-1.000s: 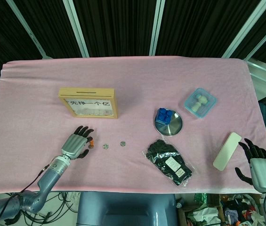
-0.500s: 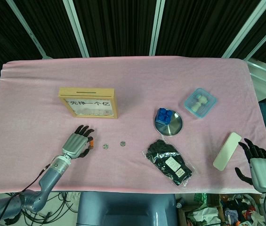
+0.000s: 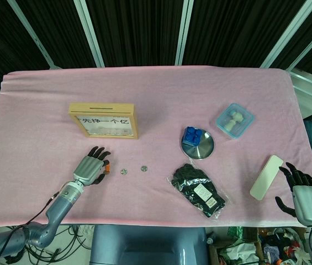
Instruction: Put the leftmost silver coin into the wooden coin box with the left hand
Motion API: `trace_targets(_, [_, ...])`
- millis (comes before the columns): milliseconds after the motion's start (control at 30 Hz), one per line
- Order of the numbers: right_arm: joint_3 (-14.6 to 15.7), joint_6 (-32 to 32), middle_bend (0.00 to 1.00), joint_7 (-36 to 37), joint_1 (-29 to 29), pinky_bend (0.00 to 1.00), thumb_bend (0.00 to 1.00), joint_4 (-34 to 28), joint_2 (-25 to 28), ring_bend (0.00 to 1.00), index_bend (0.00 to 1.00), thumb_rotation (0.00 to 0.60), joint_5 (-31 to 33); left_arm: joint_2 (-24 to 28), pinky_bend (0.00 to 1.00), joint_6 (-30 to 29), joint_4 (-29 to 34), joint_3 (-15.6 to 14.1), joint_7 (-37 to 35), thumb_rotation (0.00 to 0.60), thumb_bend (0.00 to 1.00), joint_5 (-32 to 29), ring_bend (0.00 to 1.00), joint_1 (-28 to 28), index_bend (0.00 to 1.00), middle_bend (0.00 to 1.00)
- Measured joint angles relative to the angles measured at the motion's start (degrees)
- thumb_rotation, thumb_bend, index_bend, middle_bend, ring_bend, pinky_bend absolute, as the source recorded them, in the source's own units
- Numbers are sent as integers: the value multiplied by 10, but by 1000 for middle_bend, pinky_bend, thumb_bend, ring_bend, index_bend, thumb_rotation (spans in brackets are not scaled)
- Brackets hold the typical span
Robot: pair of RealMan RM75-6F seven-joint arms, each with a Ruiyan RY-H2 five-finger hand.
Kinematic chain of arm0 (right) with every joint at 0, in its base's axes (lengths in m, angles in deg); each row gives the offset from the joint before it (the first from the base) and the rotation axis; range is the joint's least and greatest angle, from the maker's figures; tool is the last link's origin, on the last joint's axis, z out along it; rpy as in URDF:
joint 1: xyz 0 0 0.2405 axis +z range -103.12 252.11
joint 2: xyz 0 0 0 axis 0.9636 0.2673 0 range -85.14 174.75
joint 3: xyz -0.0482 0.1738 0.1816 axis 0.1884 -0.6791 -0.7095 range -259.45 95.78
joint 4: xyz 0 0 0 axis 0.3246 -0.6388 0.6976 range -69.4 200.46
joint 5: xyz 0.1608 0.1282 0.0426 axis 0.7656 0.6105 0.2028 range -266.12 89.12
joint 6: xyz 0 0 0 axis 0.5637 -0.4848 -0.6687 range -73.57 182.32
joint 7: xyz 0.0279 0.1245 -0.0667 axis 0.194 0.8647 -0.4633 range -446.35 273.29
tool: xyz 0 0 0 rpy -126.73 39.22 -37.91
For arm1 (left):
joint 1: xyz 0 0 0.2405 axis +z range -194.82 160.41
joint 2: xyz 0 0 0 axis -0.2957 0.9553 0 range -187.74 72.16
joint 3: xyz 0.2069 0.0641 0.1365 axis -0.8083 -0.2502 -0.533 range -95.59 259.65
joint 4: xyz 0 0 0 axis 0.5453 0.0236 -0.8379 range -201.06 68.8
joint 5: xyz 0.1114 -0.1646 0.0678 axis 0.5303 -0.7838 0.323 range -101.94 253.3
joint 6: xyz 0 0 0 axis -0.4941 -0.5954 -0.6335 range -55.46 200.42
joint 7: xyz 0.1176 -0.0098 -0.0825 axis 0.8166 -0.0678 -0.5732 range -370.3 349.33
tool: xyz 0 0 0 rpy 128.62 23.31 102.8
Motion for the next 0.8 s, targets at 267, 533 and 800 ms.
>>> trace_targets(267, [1,0,63,0,0,183,216,-1,0,166,166,600,-3,0,1,0,5,8,4,600,445,-4,0,-6,528,146])
trace_targets(533, [2,-1,63,0,0,183,216,-1,0,166,167,600,-2,0,2,-3,7,13,2,600,445,-2,0,-12,531,149])
trace_targets(800, [2,0,63,1,0,183,215,-1,0,166,169,600,-2,-2,1,-2,2,17,4,600,445,-6,0,-16,533,150])
